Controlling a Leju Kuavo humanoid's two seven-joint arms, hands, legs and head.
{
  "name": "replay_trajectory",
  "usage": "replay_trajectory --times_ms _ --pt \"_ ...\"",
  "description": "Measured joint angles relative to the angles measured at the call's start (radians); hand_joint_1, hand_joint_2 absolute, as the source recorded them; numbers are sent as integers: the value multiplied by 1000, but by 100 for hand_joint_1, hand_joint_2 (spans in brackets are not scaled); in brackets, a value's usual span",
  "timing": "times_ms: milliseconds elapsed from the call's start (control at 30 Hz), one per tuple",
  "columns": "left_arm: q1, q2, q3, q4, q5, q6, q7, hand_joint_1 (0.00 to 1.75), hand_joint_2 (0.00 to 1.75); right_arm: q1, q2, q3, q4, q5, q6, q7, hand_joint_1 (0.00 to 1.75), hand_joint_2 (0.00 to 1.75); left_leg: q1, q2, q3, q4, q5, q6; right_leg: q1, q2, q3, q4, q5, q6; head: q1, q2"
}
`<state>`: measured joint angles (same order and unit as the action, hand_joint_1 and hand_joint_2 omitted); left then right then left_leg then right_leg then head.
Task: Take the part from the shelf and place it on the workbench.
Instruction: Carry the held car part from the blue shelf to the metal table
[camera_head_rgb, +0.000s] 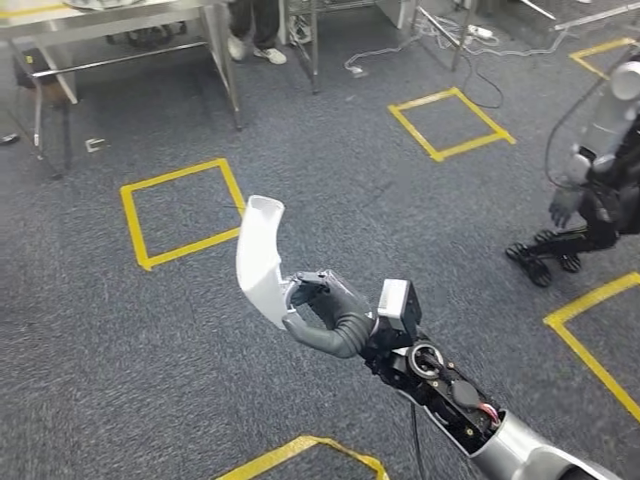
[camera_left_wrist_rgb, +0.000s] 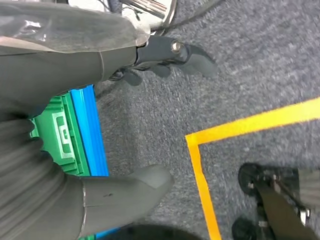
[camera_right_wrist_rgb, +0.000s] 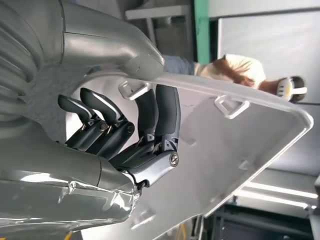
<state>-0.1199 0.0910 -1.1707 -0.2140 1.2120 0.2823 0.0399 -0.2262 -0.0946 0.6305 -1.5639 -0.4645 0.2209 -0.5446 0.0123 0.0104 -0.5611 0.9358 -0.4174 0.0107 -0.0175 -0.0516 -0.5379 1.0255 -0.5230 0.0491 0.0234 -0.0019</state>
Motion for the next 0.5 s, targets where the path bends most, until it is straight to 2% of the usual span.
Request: replay_trajectory --times_ms 33,100,133,200,267,333,400,467,500 --pt "-1 0 0 0 1 0 1 0 175 3 0 -2 0 0 0 1 175 175 -1 -9 0 0 0 4 -1 25 -31 69 -35 1 6 0" --pt "-2 0 0 0 3 0 3 0 175 7 0 -4 0 1 0 1 175 175 -2 -22 0 0 0 9 -1 43 -82 174 -84 2 13 0" --pt "-2 1 0 0 3 0 4 0 175 8 0 -4 0 1 0 1 175 175 -3 -25 0 0 0 9 -1 45 -93 196 -92 2 14 0" --pt "-2 1 0 0 3 0 4 0 175 8 0 -4 0 1 0 2 175 175 -3 -25 0 0 0 9 -1 45 -96 201 -94 2 14 0" --pt "-2 1 0 0 5 0 6 0 175 11 0 -4 0 5 1 3 175 175 -4 -40 1 0 0 9 -1 47 -113 229 -92 1 15 0" --pt "0 -1 0 0 11 1 8 0 175 12 0 -4 1 13 9 5 175 175 -7 -75 3 4 -3 6 0 65 -67 104 -6 -9 24 0" --pt "2 -3 0 0 15 5 9 0 175 8 0 -4 1 13 22 6 175 175 -8 -102 1 8 -4 -3 2 83 -6 -52 73 -20 30 0" --pt "4 -2 0 0 19 7 9 0 175 5 0 -3 1 5 34 6 175 175 -7 -108 -2 7 -4 -12 4 81 -4 -63 71 -25 23 0" --pt "5 -2 0 0 21 8 9 0 175 4 1 -3 1 1 37 7 175 175 -7 -109 -2 6 -4 -10 5 81 -4 -65 72 -27 19 0"
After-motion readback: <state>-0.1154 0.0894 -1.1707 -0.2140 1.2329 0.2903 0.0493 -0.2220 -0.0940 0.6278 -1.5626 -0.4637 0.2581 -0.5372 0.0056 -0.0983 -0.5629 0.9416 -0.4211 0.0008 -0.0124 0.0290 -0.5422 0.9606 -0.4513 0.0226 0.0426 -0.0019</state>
